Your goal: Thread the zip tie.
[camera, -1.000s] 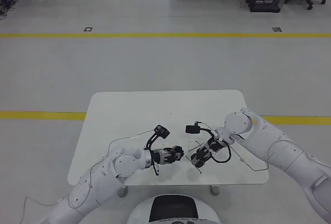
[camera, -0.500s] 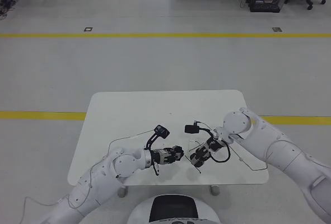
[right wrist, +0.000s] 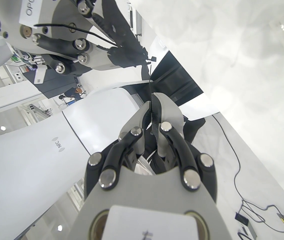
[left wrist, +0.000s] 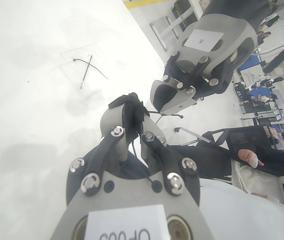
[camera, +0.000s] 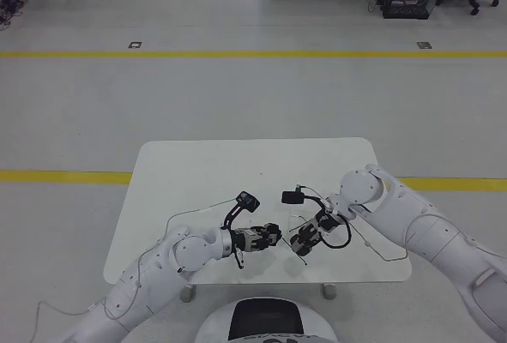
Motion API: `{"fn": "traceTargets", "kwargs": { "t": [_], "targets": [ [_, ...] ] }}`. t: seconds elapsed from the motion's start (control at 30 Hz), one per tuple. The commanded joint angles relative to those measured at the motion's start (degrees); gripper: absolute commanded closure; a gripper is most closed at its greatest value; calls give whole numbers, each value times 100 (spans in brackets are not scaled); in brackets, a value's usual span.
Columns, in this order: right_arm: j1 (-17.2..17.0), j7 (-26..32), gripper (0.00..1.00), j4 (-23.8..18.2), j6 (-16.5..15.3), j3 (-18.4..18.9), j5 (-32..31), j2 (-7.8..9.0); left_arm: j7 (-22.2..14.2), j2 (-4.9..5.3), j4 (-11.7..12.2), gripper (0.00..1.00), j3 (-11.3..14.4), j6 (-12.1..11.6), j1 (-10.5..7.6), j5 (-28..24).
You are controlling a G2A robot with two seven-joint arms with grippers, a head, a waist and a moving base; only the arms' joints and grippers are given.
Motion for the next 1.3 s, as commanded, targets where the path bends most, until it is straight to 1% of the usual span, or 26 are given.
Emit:
{"fn": "traceTargets", "kwargs": {
  "t": [0.0,0.2,0.77,1.03,1.27],
  "targets": [
    [-9,5,100,11,6,10,-16,-10,0,0,0,100,0,0,0,0],
    [-57,4,100,-34,-19,75,-67,-16,0,0,0,100,0,0,0,0],
    [-201,42,100,-144,73,288,-204,24,0,0,0,100,0,0,0,0],
    [-200,42,100,-124,71,304,-205,26,0,0,0,100,0,0,0,0],
    [-145,42,100,-77,62,244,-180,6,0,0,0,100,0,0,0,0]
  ]
}}
